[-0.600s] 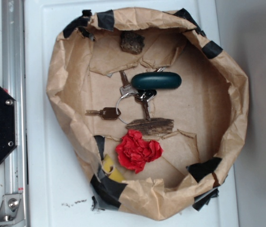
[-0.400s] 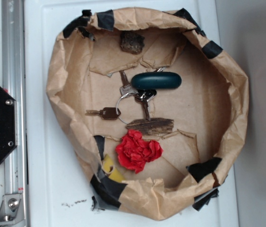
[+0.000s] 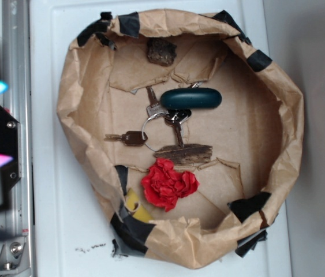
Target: Grab the plastic pickle.
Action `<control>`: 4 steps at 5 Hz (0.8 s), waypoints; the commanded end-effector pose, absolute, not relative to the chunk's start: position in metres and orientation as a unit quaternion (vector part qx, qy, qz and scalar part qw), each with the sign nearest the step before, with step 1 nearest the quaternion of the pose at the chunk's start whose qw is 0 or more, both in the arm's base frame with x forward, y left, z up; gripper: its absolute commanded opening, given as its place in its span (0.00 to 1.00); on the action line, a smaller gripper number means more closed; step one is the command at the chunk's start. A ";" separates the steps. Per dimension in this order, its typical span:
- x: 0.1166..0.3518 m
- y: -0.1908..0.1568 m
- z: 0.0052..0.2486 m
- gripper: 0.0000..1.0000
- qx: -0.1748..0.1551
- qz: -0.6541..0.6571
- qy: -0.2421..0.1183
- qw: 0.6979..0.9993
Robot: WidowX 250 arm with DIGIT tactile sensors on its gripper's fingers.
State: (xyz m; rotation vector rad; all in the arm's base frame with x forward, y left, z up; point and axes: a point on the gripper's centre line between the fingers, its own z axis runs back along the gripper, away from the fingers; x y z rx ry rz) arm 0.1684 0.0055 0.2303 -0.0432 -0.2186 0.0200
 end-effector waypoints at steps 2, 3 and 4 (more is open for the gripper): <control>0.296 0.049 0.115 1.00 0.013 0.085 -0.144 0.986; 0.305 0.049 0.082 1.00 0.031 0.087 -0.100 0.991; 0.292 0.043 0.055 1.00 0.029 0.090 -0.045 0.995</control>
